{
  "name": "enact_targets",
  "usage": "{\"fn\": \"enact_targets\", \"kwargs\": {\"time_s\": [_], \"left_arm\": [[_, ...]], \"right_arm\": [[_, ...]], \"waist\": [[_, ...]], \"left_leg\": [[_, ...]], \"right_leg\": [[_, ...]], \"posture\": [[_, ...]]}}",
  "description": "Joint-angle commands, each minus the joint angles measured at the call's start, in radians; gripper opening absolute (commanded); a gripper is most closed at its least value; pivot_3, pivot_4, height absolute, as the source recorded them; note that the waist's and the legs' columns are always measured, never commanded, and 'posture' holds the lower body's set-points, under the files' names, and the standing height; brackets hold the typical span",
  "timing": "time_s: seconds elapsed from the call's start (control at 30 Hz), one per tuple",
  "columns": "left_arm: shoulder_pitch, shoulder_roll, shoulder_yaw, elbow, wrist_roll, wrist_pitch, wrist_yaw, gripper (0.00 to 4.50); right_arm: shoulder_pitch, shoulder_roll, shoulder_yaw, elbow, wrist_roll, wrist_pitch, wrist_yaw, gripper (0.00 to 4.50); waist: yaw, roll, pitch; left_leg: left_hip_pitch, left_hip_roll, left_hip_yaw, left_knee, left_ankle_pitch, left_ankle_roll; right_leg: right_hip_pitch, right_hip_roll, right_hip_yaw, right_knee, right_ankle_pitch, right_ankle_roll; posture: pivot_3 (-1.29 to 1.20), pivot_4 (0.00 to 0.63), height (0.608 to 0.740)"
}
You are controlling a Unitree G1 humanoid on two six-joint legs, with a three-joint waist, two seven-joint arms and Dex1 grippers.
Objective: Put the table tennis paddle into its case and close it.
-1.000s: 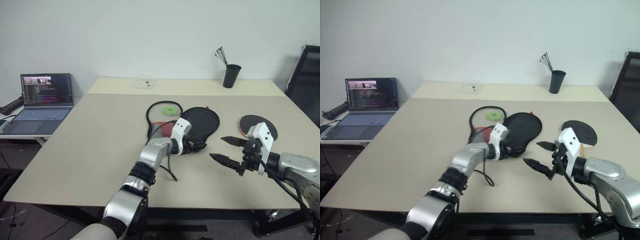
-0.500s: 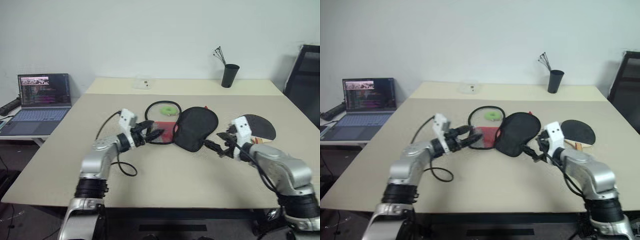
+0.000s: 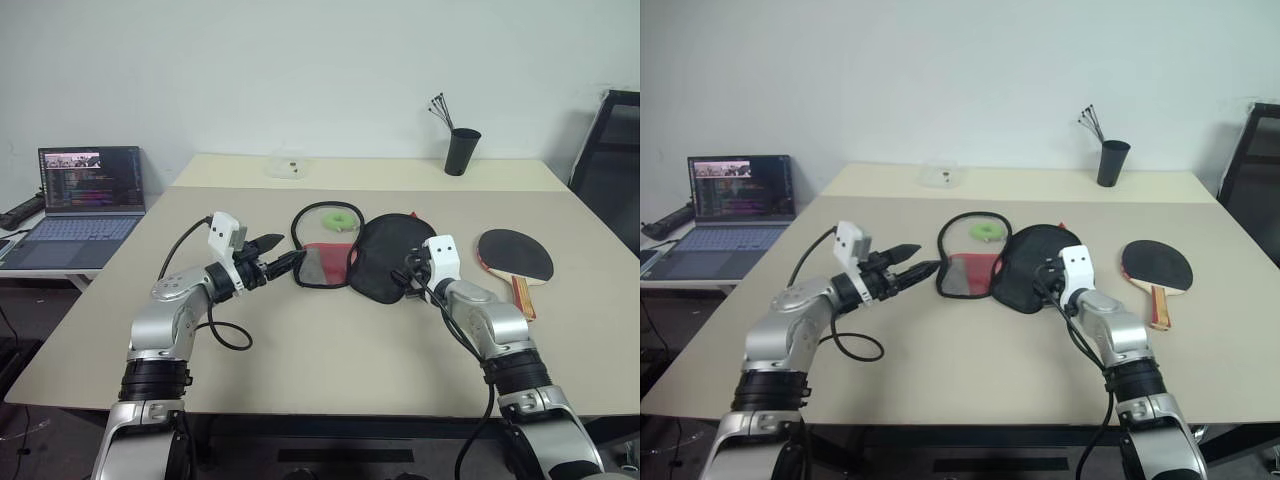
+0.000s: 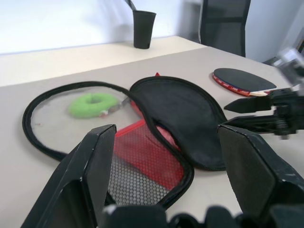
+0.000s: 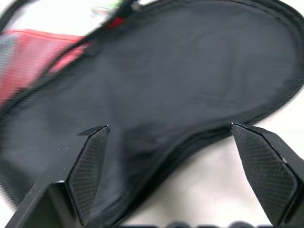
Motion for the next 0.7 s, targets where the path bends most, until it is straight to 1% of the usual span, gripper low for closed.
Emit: {"fn": "enact_targets", "kwargs": {"time_s": [0.03,0.17,0.33,0.4,0.5,0.7], "left_arm": [[-0.007,0.004,-0.007,-0.045,-0.013,-0.008,0.006,3.68],[-0.011,0.008,-0.013,-0.039,-0.008,-0.017,0.013,3.68],[-0.009,0.01,-0.015,-0.044,-0.009,-0.016,0.016,3.68],[-0.005,0.009,-0.018,-0.049,-0.008,-0.015,0.018,3.68],[0.002,0.009,-0.02,-0.058,-0.01,-0.013,0.021,3.68],[0.008,0.008,-0.022,-0.066,-0.015,-0.01,0.025,3.68]], "right_arm": [[-0.04,0.031,-0.022,0.033,-0.019,-0.031,-0.021,4.5],[-0.048,0.064,-0.042,0.05,-0.034,-0.016,-0.071,4.5],[-0.038,0.096,-0.043,0.012,-0.025,0.038,-0.072,4.5],[-0.036,0.103,-0.048,-0.007,-0.037,0.042,-0.094,4.5],[-0.026,0.112,-0.065,-0.053,-0.044,0.047,-0.132,4.5],[0.02,0.124,-0.039,-0.155,-0.07,0.11,-0.16,4.5]], "waist": [[-0.002,0.0,0.0],[-0.003,0.0,0.0],[-0.003,0.0,0.0],[-0.004,0.0,0.0],[-0.004,0.0,0.0],[-0.004,0.0,0.0]], "left_leg": [[0.0,0.0,0.0,0.0,0.0,0.0],[0.0,0.0,0.0,0.0,0.0,0.0],[0.0,0.0,0.0,0.0,0.0,0.0],[0.001,0.0,0.0,0.0,0.0,0.0],[0.001,0.0,0.0,0.0,0.0,0.0],[0.001,0.0,0.0,0.0,0.0,0.0]], "right_leg": [[0.0,0.0,0.0,0.0,0.0,0.0],[0.0,0.0,0.0,0.001,0.0,0.0],[0.0,0.0,0.0,0.001,0.0,0.0],[0.0,0.001,0.0,0.001,0.0,0.0],[0.0,0.001,0.0,0.001,0.0,0.0],[0.0,0.0,0.0,0.001,0.0,0.0]], "posture": [[0.0,0.15,0.74],[0.0,0.15,0.74],[0.0,0.15,0.74],[0.0,0.15,0.74],[0.0,0.15,0.74],[0.0,0.15,0.74]]}}
